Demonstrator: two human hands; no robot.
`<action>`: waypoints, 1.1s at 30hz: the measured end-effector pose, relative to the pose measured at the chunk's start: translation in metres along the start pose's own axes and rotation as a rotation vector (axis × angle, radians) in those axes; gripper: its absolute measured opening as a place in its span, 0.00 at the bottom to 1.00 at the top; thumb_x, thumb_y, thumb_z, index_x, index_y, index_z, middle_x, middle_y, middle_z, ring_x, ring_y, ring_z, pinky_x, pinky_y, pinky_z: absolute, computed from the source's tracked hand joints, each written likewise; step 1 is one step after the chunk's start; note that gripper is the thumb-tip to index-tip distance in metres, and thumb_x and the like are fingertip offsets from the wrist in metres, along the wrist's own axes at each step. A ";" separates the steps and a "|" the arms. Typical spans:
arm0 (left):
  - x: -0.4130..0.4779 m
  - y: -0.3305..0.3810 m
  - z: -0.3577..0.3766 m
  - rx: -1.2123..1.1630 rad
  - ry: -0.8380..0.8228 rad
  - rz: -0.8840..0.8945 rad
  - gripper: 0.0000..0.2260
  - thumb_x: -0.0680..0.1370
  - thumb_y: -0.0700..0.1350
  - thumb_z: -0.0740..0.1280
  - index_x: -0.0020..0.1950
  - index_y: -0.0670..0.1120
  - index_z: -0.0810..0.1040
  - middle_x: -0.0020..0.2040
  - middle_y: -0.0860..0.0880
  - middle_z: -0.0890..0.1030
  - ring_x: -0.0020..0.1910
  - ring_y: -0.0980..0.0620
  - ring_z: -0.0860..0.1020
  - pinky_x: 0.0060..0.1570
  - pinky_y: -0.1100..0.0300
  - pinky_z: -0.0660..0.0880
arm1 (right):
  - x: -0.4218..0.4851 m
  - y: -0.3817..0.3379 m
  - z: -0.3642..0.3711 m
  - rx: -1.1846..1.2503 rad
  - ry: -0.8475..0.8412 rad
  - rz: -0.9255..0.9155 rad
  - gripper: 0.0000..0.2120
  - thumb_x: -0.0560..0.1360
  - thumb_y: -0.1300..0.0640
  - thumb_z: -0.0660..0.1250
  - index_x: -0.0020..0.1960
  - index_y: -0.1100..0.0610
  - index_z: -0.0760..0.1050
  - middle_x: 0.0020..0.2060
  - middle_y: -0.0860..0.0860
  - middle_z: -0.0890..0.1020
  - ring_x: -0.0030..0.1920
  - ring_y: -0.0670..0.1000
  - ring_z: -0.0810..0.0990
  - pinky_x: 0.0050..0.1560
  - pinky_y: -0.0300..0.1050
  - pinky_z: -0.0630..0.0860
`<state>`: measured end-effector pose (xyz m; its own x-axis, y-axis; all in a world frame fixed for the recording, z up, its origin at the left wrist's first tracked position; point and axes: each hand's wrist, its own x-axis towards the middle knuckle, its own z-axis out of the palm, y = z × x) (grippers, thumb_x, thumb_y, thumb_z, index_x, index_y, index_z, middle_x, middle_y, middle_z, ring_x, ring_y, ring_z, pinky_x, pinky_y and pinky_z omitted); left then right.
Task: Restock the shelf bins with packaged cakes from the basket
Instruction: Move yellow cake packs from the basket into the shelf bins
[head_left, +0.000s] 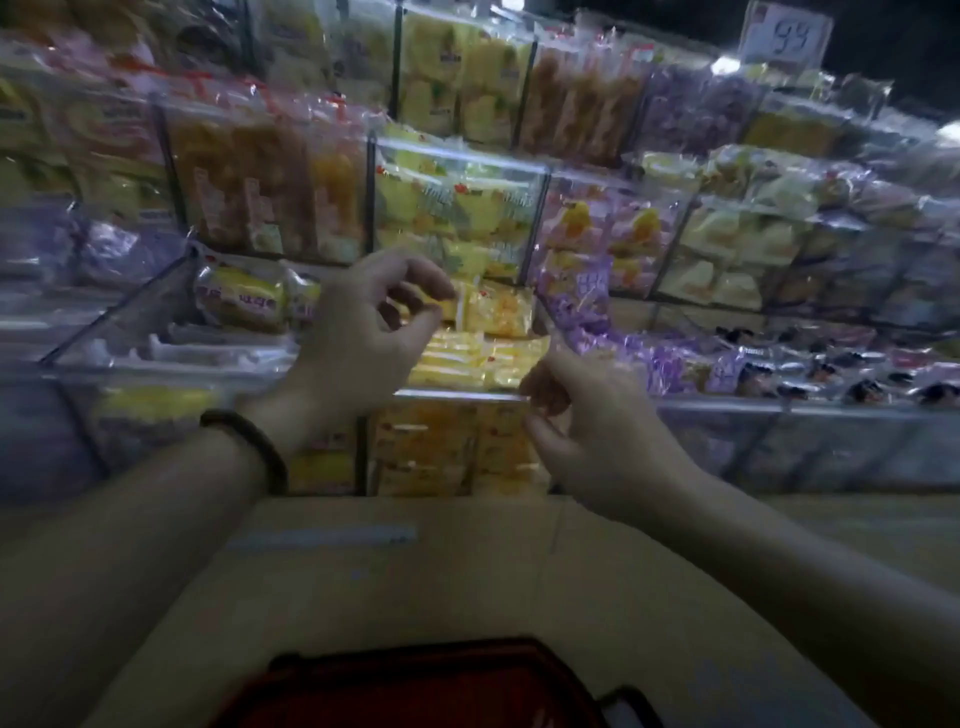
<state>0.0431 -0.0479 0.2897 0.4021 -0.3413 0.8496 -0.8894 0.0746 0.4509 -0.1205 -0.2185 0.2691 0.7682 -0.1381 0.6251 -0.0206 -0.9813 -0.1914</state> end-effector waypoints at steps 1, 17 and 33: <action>-0.023 0.010 0.003 -0.010 -0.050 0.027 0.07 0.78 0.34 0.72 0.49 0.46 0.83 0.45 0.58 0.81 0.41 0.55 0.80 0.37 0.59 0.77 | -0.012 -0.004 0.006 0.011 0.011 -0.027 0.06 0.77 0.55 0.71 0.53 0.51 0.79 0.44 0.45 0.79 0.46 0.47 0.77 0.48 0.49 0.78; -0.283 -0.120 0.034 0.326 -1.359 -0.632 0.10 0.82 0.53 0.70 0.63 0.57 0.79 0.56 0.58 0.84 0.56 0.53 0.82 0.53 0.60 0.76 | -0.184 0.029 0.247 0.049 -0.979 0.519 0.08 0.76 0.50 0.68 0.50 0.51 0.84 0.48 0.51 0.86 0.52 0.55 0.86 0.43 0.42 0.74; -0.300 -0.142 0.068 0.225 -1.601 -0.704 0.13 0.84 0.59 0.67 0.65 0.56 0.82 0.44 0.64 0.78 0.55 0.53 0.81 0.57 0.57 0.77 | -0.325 0.091 0.387 0.034 -1.075 0.833 0.17 0.80 0.46 0.67 0.67 0.45 0.78 0.63 0.45 0.81 0.64 0.54 0.81 0.59 0.40 0.72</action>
<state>0.0340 -0.0194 -0.0475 0.2212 -0.7591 -0.6122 -0.7225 -0.5492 0.4200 -0.1238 -0.2110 -0.2443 0.6514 -0.4961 -0.5741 -0.7156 -0.6533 -0.2474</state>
